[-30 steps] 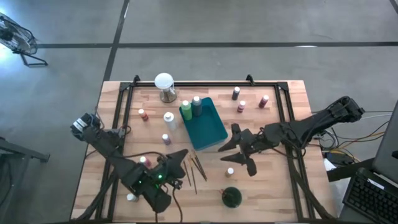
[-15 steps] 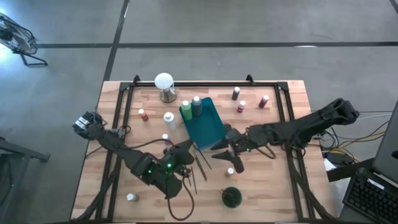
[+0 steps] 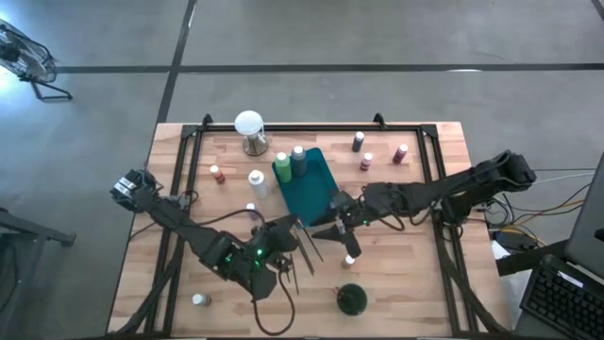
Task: Pick & Place Paint Supplies
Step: Put the gold paint brush into the green cup
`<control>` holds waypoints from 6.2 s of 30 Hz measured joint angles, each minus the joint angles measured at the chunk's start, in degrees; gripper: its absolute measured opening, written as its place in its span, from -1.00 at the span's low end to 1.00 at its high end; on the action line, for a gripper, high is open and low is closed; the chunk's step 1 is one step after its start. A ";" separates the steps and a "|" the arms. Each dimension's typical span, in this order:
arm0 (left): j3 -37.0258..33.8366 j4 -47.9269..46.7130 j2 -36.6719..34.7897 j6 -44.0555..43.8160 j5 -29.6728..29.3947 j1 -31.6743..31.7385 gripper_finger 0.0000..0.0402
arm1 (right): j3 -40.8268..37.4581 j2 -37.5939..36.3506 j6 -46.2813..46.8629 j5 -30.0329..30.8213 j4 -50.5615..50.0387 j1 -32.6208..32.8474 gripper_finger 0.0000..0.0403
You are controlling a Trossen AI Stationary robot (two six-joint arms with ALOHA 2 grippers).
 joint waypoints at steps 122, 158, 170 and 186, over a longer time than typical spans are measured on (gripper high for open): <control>-49.29 70.52 -19.98 -72.99 46.45 13.62 -0.13 | 2.43 21.21 5.08 77.28 12.11 45.07 -0.95; -49.32 70.76 -19.96 -73.27 46.42 13.81 -0.13 | -0.57 25.22 19.68 73.43 5.69 45.28 -0.94; -49.32 70.76 -19.96 -73.42 46.45 13.81 -0.13 | -0.13 24.56 19.51 73.41 5.68 45.31 -0.55; -49.34 70.39 -19.93 -76.27 46.44 13.77 -0.13 | 2.29 1.63 -17.09 77.24 5.92 41.07 -0.28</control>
